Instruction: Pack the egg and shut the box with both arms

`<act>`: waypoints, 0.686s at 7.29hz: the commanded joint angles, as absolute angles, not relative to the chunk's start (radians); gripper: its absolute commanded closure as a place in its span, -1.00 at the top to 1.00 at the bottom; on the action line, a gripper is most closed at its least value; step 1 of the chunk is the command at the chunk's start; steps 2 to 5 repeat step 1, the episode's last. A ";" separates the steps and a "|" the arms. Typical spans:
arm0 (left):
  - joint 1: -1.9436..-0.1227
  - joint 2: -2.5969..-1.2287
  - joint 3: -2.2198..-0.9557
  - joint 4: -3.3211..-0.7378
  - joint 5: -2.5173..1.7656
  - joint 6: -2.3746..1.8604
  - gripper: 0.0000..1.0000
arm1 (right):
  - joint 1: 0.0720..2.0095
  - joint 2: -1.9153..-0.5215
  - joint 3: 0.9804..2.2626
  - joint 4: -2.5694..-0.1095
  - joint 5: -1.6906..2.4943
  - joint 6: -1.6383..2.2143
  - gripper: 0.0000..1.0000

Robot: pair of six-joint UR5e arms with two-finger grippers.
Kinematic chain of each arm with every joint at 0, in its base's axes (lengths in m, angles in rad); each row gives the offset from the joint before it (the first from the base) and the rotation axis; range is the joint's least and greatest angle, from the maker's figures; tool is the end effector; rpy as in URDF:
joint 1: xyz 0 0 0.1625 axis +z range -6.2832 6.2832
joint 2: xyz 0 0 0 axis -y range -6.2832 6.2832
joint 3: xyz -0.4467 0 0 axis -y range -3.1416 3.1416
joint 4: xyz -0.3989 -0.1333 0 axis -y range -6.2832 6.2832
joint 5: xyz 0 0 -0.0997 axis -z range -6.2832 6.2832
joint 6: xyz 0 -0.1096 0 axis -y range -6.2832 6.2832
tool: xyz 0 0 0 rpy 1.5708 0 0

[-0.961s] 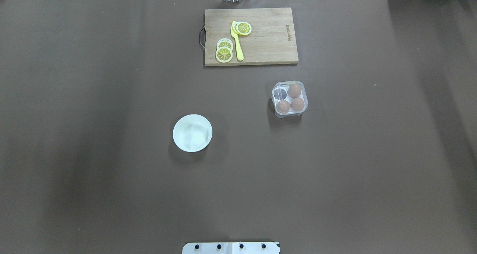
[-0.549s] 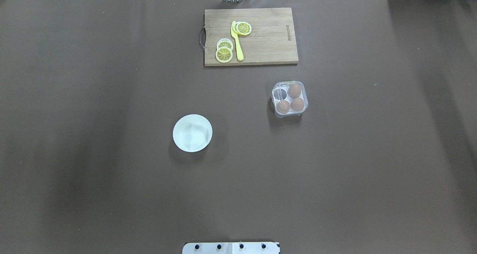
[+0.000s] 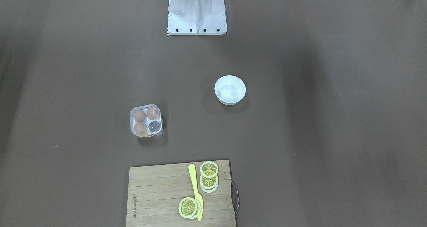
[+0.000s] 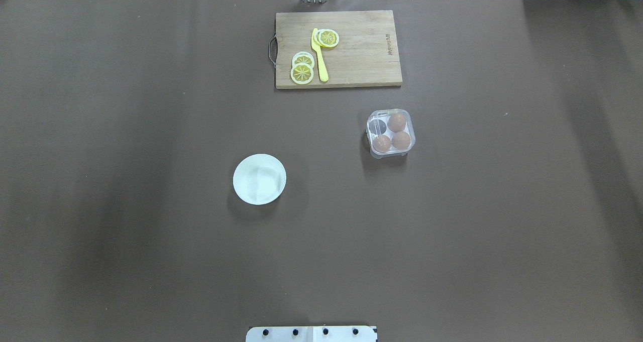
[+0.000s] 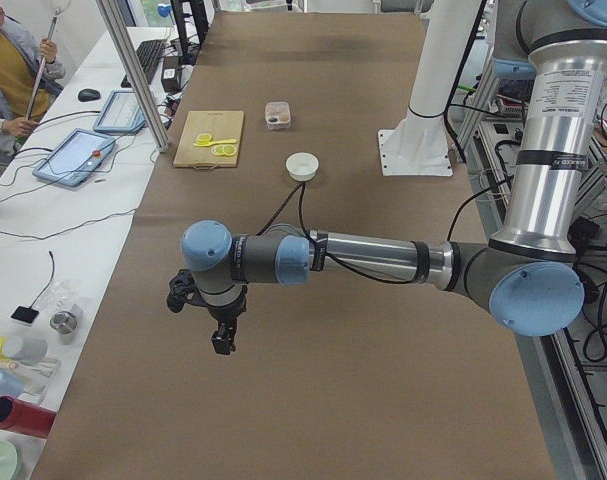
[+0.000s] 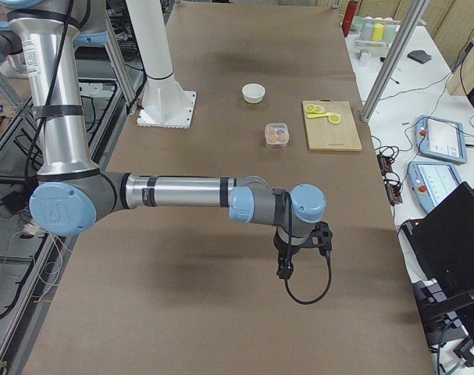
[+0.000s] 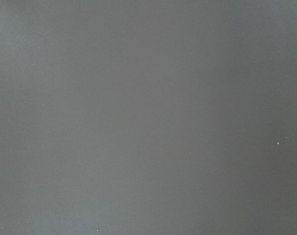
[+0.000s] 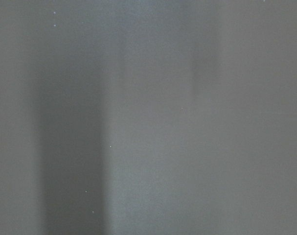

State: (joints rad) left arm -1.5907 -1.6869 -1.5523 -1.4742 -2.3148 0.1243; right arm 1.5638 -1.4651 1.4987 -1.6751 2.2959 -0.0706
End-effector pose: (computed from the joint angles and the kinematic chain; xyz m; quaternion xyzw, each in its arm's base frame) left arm -0.0700 -0.5472 0.6479 0.0267 0.3625 0.0488 0.9303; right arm 0.0568 -0.5399 0.6822 -0.0218 -0.3553 -0.0237 0.9342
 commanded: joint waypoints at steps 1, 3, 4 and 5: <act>-1.591 -1.690 -1.552 -1.474 -2.315 0.123 0.95 | 1.565 -1.468 1.500 -1.675 2.250 -0.071 1.00; -1.591 -1.690 -1.552 -1.474 -2.315 0.123 0.95 | 1.565 -1.468 1.500 -1.675 2.250 -0.071 1.00; -1.591 -1.690 -1.552 -1.474 -2.315 0.123 0.95 | 1.565 -1.468 1.500 -1.675 2.250 -0.071 1.00; -1.591 -1.690 -1.552 -1.474 -2.315 0.123 0.95 | 1.565 -1.468 1.500 -1.675 2.250 -0.071 1.00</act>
